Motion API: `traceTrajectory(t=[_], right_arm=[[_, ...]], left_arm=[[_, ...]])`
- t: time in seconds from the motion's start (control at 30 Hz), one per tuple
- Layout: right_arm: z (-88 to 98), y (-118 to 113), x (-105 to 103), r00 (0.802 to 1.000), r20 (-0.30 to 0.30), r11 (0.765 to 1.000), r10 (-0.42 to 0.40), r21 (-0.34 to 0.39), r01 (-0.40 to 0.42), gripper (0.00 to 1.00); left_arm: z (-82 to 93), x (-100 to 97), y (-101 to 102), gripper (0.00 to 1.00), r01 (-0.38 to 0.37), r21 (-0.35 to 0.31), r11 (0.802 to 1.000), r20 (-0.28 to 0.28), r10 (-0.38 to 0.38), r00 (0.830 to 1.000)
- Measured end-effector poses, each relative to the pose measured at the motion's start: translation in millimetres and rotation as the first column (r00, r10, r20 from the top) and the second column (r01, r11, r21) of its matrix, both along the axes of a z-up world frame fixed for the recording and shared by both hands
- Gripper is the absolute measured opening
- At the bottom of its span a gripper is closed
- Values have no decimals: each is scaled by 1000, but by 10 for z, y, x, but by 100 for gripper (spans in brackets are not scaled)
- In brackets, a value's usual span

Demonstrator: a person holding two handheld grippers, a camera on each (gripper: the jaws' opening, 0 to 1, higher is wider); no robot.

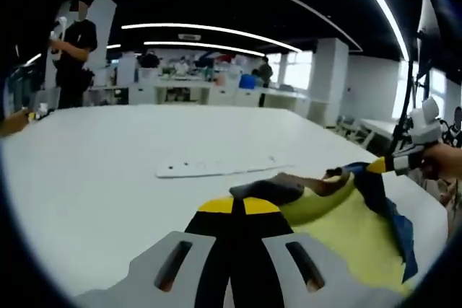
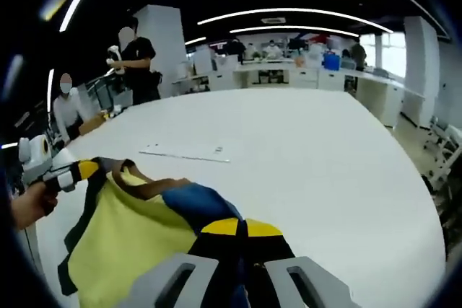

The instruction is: Fold the garment on the visible template until the final outline fits inside the template.

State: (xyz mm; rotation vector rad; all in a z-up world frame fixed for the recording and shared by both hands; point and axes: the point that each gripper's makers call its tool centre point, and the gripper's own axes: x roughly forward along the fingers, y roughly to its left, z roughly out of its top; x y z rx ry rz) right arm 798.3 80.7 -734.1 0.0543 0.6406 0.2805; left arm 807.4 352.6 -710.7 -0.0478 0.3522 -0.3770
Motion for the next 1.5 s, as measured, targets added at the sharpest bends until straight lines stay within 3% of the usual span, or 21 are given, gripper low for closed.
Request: traceTrajectory(t=[0.27,0.5,0.57,0.73,1.07,1.3,1.5], right_arm=[[-295,28,113,998,-57,1000,-1,4,2,0],[-483,17,127,996,-88,998,-4,-56,-1,0],[-510,12,133,995,-99,999,-16,-49,11,0],[-496,37,105,991,-122,999,-48,1,48,0],[-322,124,11,994,-105,999,12,40,-8,31],[-145,340,-138,991,-84,992,104,82,-97,58],[22,529,-318,978,-59,977,202,87,-196,74]], left_arm=[[-358,91,57,0,13,127,992,-56,-6,998],[-430,184,62,0,27,174,984,-59,-17,998],[-470,214,96,1,35,220,975,-67,-21,998],[-484,210,191,7,21,236,971,-68,-5,998],[-250,116,321,26,-20,135,991,-41,26,999],[-21,-97,197,47,41,106,994,-10,-41,999],[136,-293,149,61,83,95,992,4,-83,997]])
